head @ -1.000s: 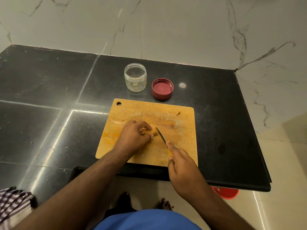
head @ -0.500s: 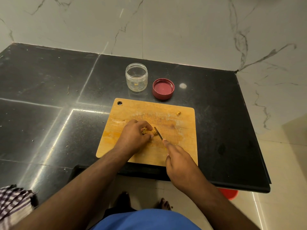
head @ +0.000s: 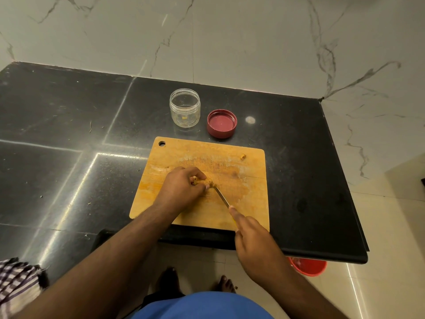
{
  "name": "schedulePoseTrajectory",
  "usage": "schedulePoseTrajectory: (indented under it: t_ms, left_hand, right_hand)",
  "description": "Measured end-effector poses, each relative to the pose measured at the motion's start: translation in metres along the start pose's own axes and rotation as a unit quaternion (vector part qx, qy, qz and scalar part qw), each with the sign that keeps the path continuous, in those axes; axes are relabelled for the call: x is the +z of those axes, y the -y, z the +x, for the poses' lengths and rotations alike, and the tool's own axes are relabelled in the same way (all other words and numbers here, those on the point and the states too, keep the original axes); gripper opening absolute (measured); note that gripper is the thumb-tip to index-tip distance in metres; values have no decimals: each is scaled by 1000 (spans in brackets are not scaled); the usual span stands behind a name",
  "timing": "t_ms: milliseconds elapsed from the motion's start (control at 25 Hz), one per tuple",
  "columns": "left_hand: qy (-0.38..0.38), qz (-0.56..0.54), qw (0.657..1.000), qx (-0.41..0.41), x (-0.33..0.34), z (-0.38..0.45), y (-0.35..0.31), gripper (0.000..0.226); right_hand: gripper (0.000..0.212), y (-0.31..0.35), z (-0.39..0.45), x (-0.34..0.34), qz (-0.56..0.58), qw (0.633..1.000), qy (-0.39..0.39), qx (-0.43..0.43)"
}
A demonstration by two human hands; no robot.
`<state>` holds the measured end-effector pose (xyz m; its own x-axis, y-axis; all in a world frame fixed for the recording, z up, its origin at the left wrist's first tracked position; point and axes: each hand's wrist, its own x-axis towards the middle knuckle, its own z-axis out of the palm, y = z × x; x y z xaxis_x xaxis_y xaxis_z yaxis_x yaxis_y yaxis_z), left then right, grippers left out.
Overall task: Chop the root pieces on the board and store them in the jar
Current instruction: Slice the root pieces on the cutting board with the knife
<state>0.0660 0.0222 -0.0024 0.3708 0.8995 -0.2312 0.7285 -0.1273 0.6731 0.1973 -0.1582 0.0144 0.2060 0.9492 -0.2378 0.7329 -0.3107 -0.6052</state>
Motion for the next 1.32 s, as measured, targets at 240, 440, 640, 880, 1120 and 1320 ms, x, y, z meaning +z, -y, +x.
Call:
schedulePoseTrajectory:
  t_ms: [240, 440, 640, 880, 1120, 1320]
  left_hand:
    - [15, 6, 1000, 12, -1, -1, 2, 24]
    - [9, 0, 1000, 11, 1, -2, 5, 21]
    - [15, -3, 1000, 13, 0, -1, 7, 24]
    - [17, -4, 1000, 17, 0, -2, 7, 25]
    - [33, -3, 999, 32, -5, -3, 8, 27]
    - [98, -7, 994, 36, -12, -4, 12, 36]
  right_hand:
    - [53, -24, 7, -37, -22, 993, -118, 13]
    - [52, -21, 8, -26, 18, 998, -62, 15]
    - [51, -21, 15, -24, 29, 998, -58, 27]
    - [54, -38, 54, -47, -29, 994, -74, 77]
    - [52, -42, 52, -51, 5, 992, -98, 86]
    - [49, -40, 35, -44, 47, 991, -91, 85]
